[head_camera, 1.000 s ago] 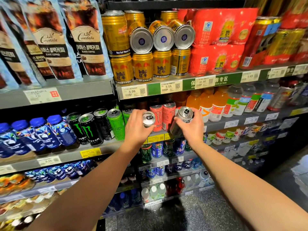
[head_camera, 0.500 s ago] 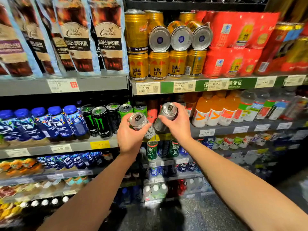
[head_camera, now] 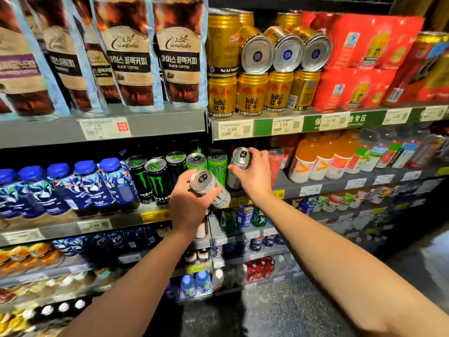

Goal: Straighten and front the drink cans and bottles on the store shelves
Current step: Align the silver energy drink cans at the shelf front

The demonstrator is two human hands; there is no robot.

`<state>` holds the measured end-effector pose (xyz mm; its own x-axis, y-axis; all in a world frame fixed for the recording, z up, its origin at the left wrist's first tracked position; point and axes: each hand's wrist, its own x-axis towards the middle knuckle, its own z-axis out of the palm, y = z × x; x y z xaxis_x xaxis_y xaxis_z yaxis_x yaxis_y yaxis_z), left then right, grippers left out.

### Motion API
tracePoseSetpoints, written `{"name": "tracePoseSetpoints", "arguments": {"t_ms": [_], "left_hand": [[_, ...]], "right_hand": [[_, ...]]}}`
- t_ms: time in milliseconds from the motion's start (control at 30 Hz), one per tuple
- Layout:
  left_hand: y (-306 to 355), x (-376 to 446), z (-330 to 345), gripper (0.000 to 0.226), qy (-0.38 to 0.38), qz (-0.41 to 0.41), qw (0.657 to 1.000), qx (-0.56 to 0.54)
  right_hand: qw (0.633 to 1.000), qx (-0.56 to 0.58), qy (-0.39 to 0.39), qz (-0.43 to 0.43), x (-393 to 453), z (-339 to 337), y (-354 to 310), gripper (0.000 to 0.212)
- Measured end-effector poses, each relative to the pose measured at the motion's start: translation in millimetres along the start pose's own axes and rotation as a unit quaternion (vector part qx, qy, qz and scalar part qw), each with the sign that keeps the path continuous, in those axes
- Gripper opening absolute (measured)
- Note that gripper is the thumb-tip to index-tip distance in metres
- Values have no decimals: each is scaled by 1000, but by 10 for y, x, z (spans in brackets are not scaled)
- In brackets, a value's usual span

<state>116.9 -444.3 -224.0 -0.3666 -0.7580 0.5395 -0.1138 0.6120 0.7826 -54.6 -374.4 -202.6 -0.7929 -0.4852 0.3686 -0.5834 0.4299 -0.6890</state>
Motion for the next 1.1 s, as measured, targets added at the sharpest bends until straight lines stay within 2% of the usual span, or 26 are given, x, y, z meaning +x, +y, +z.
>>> {"name": "tracePoseSetpoints", "arguments": {"t_ms": [100,233,333,433,500,667,767,933,1100], "left_hand": [[-96,31,-31,56,-40,9,999,-19],[-165,51,-60,58,-84,-57,990,-102],[-214,87,-89,59,-117,-71,985,-108],[-235,109,-116,60,-129,-68,983,-112],[-252,116,-114,60,-135,-60,983,-109],[-173,103,15,57,-158,-57,977,-129],[-86,71,164,57,-171,-59,974,-136],[41,-7,432,60,-184,-64,972,-132],[153,-72,722,63,-176,-81,971,-141]], "right_hand": [[999,-31,-3,34,3,61,-36,72],[999,-39,8,34,-28,139,-104,65],[998,-44,16,35,-61,205,-143,60],[998,3,32,51,-117,208,-168,76],[996,32,50,60,-161,159,-171,82],[987,50,132,77,-225,-91,-69,66],[981,37,159,101,-226,-304,92,64],[977,46,142,153,-150,-625,448,68],[984,18,132,119,-33,-767,648,67]]}}
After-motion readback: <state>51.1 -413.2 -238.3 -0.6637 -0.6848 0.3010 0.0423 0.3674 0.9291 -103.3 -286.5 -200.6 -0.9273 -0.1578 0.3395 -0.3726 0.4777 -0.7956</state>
